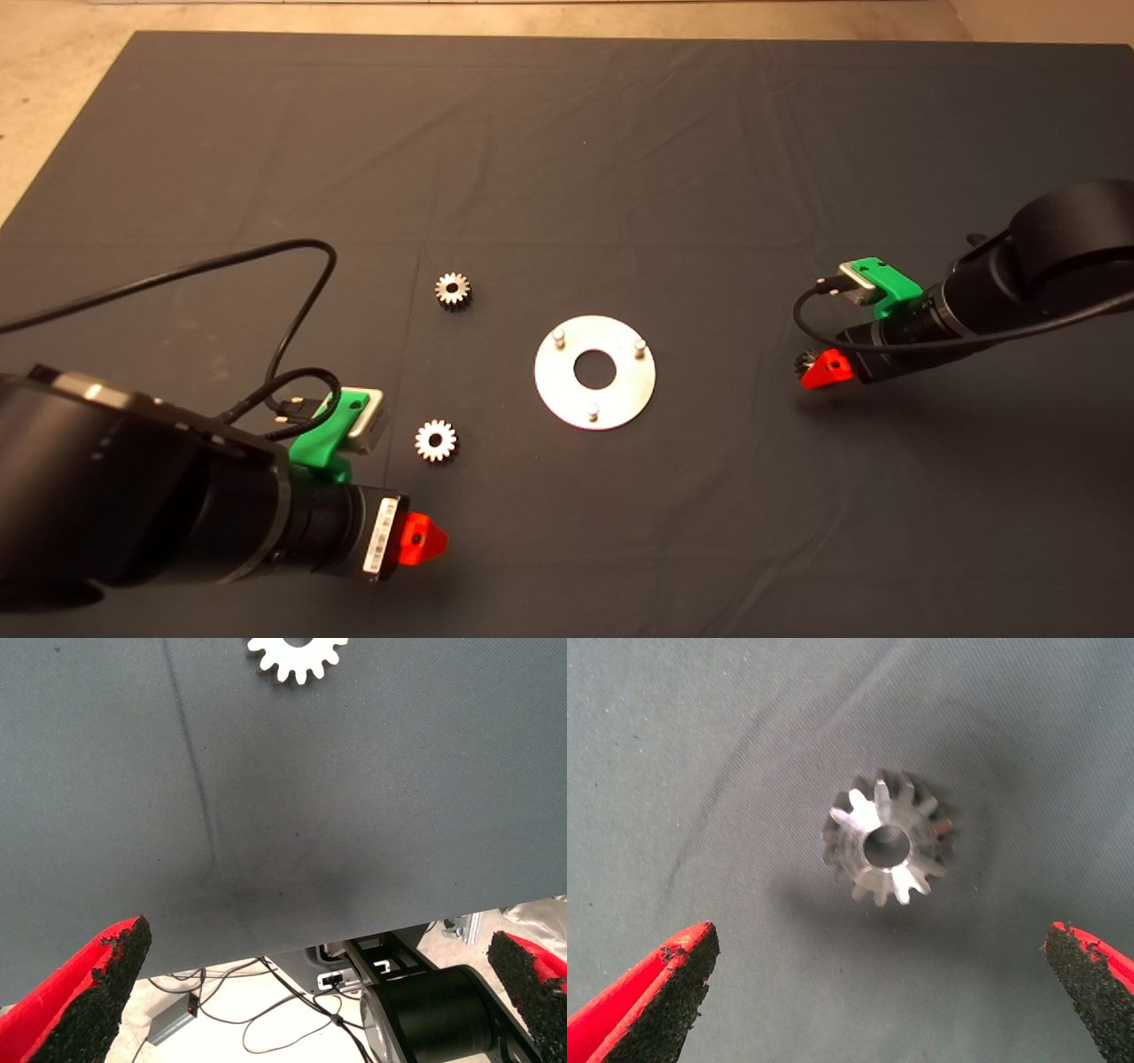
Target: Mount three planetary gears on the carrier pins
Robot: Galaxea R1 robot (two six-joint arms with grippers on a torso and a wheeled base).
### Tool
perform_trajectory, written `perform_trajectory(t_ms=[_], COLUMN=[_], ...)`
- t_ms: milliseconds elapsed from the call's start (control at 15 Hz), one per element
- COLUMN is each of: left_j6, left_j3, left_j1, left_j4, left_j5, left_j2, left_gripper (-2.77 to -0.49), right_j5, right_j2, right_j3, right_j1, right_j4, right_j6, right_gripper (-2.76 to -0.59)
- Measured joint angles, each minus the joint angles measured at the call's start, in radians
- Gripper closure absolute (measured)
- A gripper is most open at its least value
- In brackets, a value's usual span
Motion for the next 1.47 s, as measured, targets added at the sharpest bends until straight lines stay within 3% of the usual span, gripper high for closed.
perform_trajectory(t_ms=[267, 600, 1067, 1267, 1467], left_j6=[0.0, 0.0, 0.0, 0.0, 0.0], left_j3=[0.0, 0.0, 0.0, 0.0, 0.0], left_j1=[0.0, 0.0, 0.0, 0.0, 0.0], left_j4=[0.0, 0.0, 0.0, 0.0, 0.0], left_j5=[0.0, 0.0, 0.0, 0.0, 0.0], left_j2=[0.003, 0.002, 0.003, 0.002, 0.002], left_gripper=[-2.76, -2.76, -2.76, -2.76, -2.76], right_j5=[0.003, 0.003, 0.004, 0.004, 0.004], right_j2=[0.029, 0.037, 0.037, 0.037, 0.037], right_j3=[-0.048, -0.064, -0.092, -0.098, -0.098], right_j1=[-0.042, -0.04, -0.041, -0.04, -0.041], right_j4=[0.0, 0.0, -0.01, -0.01, -0.011], right_j6=[-0.002, -0.009, -0.016, -0.016, -0.016], right_gripper=[-2.75, -2.66, -2.24, -2.24, -2.09])
